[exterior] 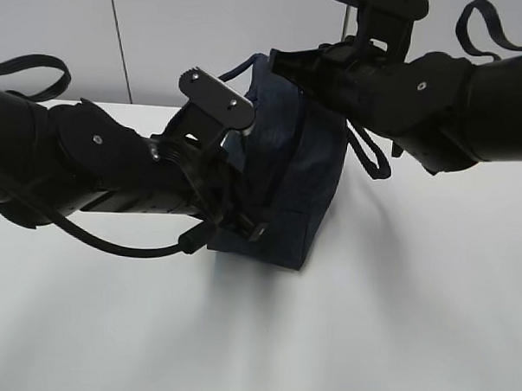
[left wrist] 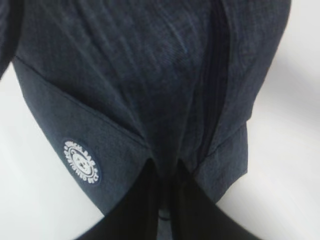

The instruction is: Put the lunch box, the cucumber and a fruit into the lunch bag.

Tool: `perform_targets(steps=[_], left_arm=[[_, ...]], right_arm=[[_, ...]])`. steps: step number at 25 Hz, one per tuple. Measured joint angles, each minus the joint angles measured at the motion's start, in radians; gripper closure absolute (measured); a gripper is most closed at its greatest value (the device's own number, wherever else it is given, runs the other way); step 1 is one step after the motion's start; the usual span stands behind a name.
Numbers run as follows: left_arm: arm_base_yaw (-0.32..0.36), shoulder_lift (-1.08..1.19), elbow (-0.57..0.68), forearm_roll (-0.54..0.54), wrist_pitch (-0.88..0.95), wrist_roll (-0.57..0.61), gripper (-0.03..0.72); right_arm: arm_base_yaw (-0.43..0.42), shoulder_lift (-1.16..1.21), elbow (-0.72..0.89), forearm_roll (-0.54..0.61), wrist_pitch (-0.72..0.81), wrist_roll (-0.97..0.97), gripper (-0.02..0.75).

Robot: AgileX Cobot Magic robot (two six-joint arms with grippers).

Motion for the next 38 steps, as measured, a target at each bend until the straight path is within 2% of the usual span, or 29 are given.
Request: perform_targets(steps=[7,18,29,38], left_arm=[[-0.038,-0.018,0.008,-0.008,0.002,0.000,0.690],[-0.053,-0.056,0.061,-0.035,0.002,0.000,0.690],[-0.109,-0.085,0.106,-0.043,0.002,0.000,0.690],[-0.113,-0.087,0.106,-0.091,0.010,0.000,0.680]], right_arm=[[-0.029,0.036,-0.055,-0.002,0.035,-0.002,0.738],[-0.066,0.072,-0.126,-0.024,0.105,-0.006,0.738],[-0.070,0.134,-0.211,-0.045,0.165,-0.045,0.738],[-0.083,0.136,-0.232,-0.049,0.213,-0.065,0.738]])
